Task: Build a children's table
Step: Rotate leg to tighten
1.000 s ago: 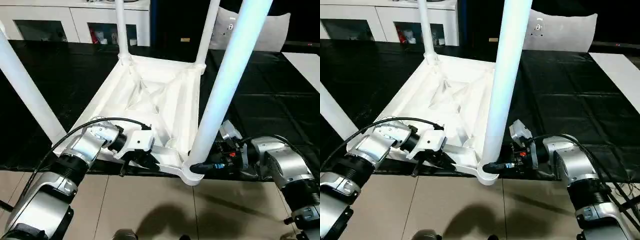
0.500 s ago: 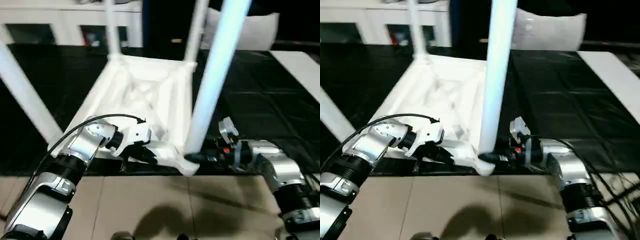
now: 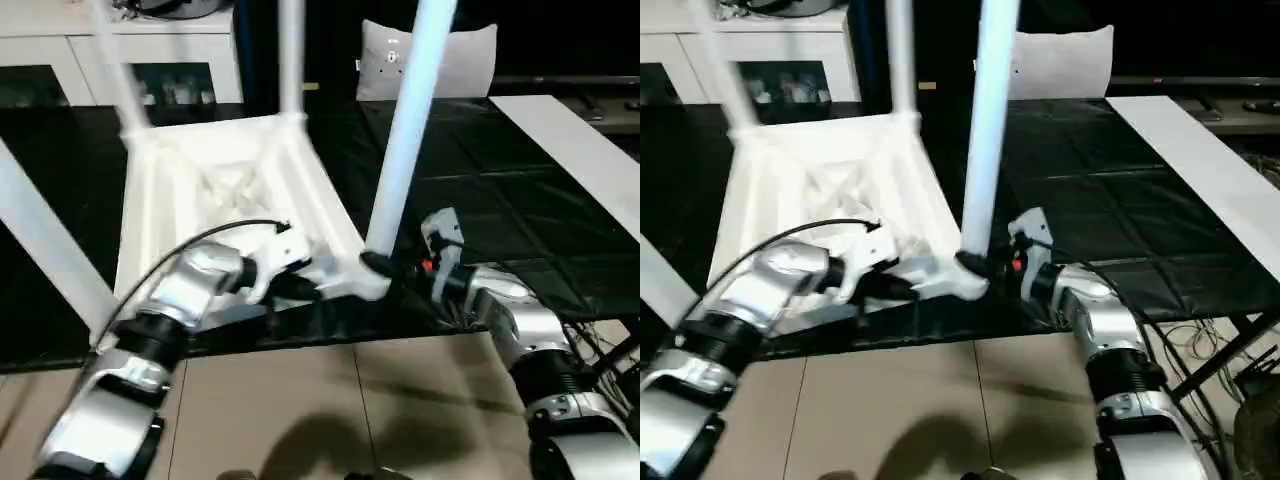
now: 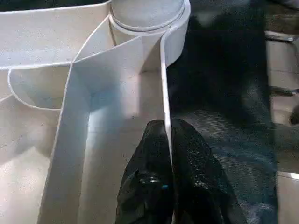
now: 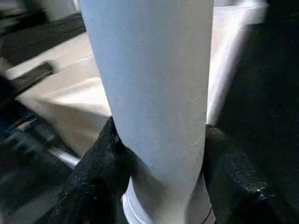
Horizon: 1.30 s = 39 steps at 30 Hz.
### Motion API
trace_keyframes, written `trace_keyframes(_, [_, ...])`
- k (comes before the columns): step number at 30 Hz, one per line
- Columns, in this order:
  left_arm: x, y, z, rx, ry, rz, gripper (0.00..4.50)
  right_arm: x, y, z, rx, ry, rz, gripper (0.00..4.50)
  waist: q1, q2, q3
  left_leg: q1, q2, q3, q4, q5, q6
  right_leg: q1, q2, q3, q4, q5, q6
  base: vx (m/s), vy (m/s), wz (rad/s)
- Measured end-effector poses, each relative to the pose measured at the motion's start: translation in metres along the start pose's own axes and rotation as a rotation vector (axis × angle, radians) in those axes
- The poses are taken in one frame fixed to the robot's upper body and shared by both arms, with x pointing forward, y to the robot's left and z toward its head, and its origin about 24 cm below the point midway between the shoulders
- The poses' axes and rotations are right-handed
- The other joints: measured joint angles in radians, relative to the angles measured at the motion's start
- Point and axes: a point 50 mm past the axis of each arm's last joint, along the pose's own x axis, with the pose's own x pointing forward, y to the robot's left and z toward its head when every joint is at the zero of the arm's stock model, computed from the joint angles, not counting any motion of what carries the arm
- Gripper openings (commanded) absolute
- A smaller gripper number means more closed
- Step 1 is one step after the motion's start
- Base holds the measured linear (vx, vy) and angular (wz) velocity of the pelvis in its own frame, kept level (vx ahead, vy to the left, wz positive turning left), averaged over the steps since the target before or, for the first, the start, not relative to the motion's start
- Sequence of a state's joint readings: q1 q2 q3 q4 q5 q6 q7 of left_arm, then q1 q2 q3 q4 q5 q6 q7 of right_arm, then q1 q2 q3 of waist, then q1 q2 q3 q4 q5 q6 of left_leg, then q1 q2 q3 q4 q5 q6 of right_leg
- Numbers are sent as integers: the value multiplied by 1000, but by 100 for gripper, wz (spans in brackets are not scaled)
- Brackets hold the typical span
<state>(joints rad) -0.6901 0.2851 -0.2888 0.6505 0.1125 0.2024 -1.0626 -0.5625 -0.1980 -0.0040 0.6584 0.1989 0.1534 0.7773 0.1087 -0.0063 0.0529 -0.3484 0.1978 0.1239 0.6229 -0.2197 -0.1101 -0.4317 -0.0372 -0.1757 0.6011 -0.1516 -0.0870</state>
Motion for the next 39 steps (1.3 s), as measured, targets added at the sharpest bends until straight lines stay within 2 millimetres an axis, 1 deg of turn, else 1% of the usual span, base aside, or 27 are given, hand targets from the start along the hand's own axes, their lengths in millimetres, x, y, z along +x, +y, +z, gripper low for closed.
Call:
trace_keyframes(2, [-1, 3, -1, -25, 6, 42, 0, 11, 3, 4, -1, 3, -61, 198, -12, 12, 2, -1, 15, 0, -1, 0, -1, 18, 1, -26, -38, 16, 0, 0, 0, 0])
trace_keyframes(3, [-1, 4, -2, -35, 9, 60, 0, 17, 4, 5, -8, 8, -89, 198, -19, 19, 2, 1, 30, -2, -1, 0, -1, 27, -1, -41, -52, 19, 1, 0, 0, 0])
trace_keyframes(4, [-2, 6, -2, -41, 15, 83, 0, 24, 7, 7, -14, 11, -122, 198, -26, 22, 3, 1, 39, 1, 3, 0, -1, 31, -4, -53, -59, 20, 1, 0, 0, 0])
trace_keyframes(5, [-2, 7, 0, -42, 16, 94, 0, 29, 10, 8, -17, 9, -139, 252, -26, 21, 3, 3, 42, 2, 6, 0, -3, 30, -6, -49, -41, 19, 1, 0, 0, 0])
trace_keyframes(6, [-2, 7, 0, -44, 17, 102, 0, 32, 12, 8, -19, 6, -161, 264, -26, 15, 4, 11, 39, 8, 9, -4, -6, 27, -7, -34, -24, 18, 3, 0, 0, 0])
trace_keyframes(7, [0, 6, 1, -45, 12, 96, 0, 35, 14, 6, -16, 12, -193, 267, -25, 8, 6, 29, 21, 18, 12, -7, -8, 27, -16, -30, -20, 22, -11, 0, 0, 0])
trace_keyframes(8, [4, 4, 4, -43, 3, 85, 0, 37, 14, 5, -11, 16, -220, 267, -19, 10, 7, 35, 10, 23, 5, -8, -7, 27, -22, -31, -20, 21, -12, 0, 0, 0])
trace_keyframes(9, [7, 2, 5, -43, -4, 70, 0, 39, 13, 7, -11, 15, -236, 286, -11, 12, 7, 31, 6, 24, -3, -10, -3, 24, -24, -33, -25, 21, -12, 0, 0, 0])
trace_keyframes(10, [7, 2, 6, -41, -9, 70, 0, 39, 14, 8, -16, 0, -245, 286, -4, 12, 7, 23, 8, 23, -10, -8, 0, 21, -22, -37, -34, 23, -8, 0, 0, 0])
trace_keyframes(11, [6, 2, 6, -37, -11, 70, 0, 39, 14, 8, -18, -5, -245, 298, -4, 13, 7, 16, 12, 22, -14, -5, 4, 22, -20, -44, -47, 25, -5, 0, 0, 0])
trace_keyframes(12, [6, 2, 6, -33, -12, 69, 0, 39, 15, 8, -21, -11, -244, 306, -4, 18, 6, 15, 22, 19, -17, -2, 4, 26, -19, -56, -62, 29, 0, 0, 0, 0])
trace_keyframes(13, [5, 3, 6, -27, -14, 69, 0, 39, 16, 8, -23, -19, -241, 315, -5, 21, 6, 14, 36, 18, -20, 2, 4, 29, -17, -61, -72, 32, 6, 0, 0, 0])
trace_keyframes(14, [6, 2, 7, -10, -15, 62, 0, 36, 16, 8, -28, -30, -236, 315, -6, 22, 6, 14, 39, 21, -17, 7, 4, 29, -17, -60, -69, 33, 6, 0, 0, 0])
trace_keyframes(15, [6, 1, 7, 10, -14, 48, 0, 32, 16, 7, -29, -39, -230, 322, -5, 21, 6, 17, 37, 23, -12, 7, 3, 28, -18, -55, -62, 33, 4, 0, 0, 0])
trace_keyframes(16, [5, 1, 6, 38, -14, 29, 0, 24, 14, 6, -36, -58, -216, 332, 1, 21, 7, 18, 27, 30, -13, 4, -1, 28, -23, -54, -60, 37, -4, 0, 0, 0])
trace_keyframes(17, [4, 1, 6, 55, -14, 18, 0, 18, 13, 6, -43, -68, -203, 344, 9, 21, 7, 18, 19, 32, -19, 4, -1, 27, -26, -52, -60, 37, -4, 55, 35, 14])
trace_keyframes(19, [2, 1, 5, 103, -20, -4, 0, 8, 14, 6, -56, -92, -163, 356, 29, 21, 7, 16, 14, 31, -25, 8, 7, 26, -30, -51, -62, 37, -4, 0, 0, 0])
trace_keyframes(20, [2, 1, 6, 124, -22, -14, 0, 2, 14, 7, -68, -103, -145, 364, 36, 21, 7, 15, 17, 30, -25, 8, 8, 26, -31, -52, -64, 37, -3, 0, 0, 0])
trace_keyframes(21, [1, 2, 5, 138, -24, -23, 0, -2, 14, 9, -81, -112, -126, 376, 39, 21, 7, 14, 17, 30, -25, 7, 10, 27, -31, -51, -65, 38, -2, 0, 0, 0])
trace_keyframes(22, [1, 2, 6, 172, -25, -43, 0, -13, 15, 9, -97, -115, -78, 387, 47, 21, 7, 12, 16, 29, -24, 5, 12, 27, -33, -51, -65, 37, 0, 0, 0, 0])
trace_keyframes(24, [-2, 4, 5, 219, -17, -65, 0, -34, 15, 6, -129, -94, -19, 393, 56, 21, 7, 11, 14, 26, -24, 2, 16, 27, -36, -51, -65, 35, 5, 0, 0, 0])
trace_keyframes(28, [-18, 12, -2, 286, 5, -102, 0, -62, 19, -8, -107, -54, 27, 434, 56, 22, 6, 4, 11, 26, -24, 0, 19, 24, -38, -49, -63, 32, 9, 0, 0, 0])
trace_keyframes(30, [-19, 13, -2, 296, 4, -103, 0, -66, 22, -6, -104, -62, 40, 444, 57, 22, 6, 2, 11, 26, -23, 0, 19, 23, -38, -49, -63, 32, 9, 0, 0, 0])
trace_keyframes(33, [-20, 16, -4, 313, 1, -85, 0, -68, 30, 4, -104, -103, 61, 444, 59, 22, 6, 1, 11, 28, -22, 1, 19, 23, -38, -50, -63, 32, 9, 0, 0, 0])
trace_keyframes(36, [-23, 20, -8, 288, -3, -59, 0, -68, 31, 8, -106, -116, -13, 444, 55, 21, 6, 1, 11, 28, -21, 1, 17, 23, -39, -51, -64, 33, 10, 0, 0, 0])
trace_keyframes(37, [-24, 20, -9, 269, -12, -58, 43, -68, 29, 6, -96, -101, -45, 450, 50, 21, 6, 0, 11, 28, -21, 2, 17, 23, -38, -52, -67, 34, 12, 0, 0, 0])
trace_keyframes(39, [-30, 21, -11, 186, -97, -57, 53, -69, 29, 1, -50, -73, -99, 450, 41, 21, 6, -1, 12, 27, -22, 2, 17, 23, -38, -54, -72, 36, 15, 0, 0, 0])
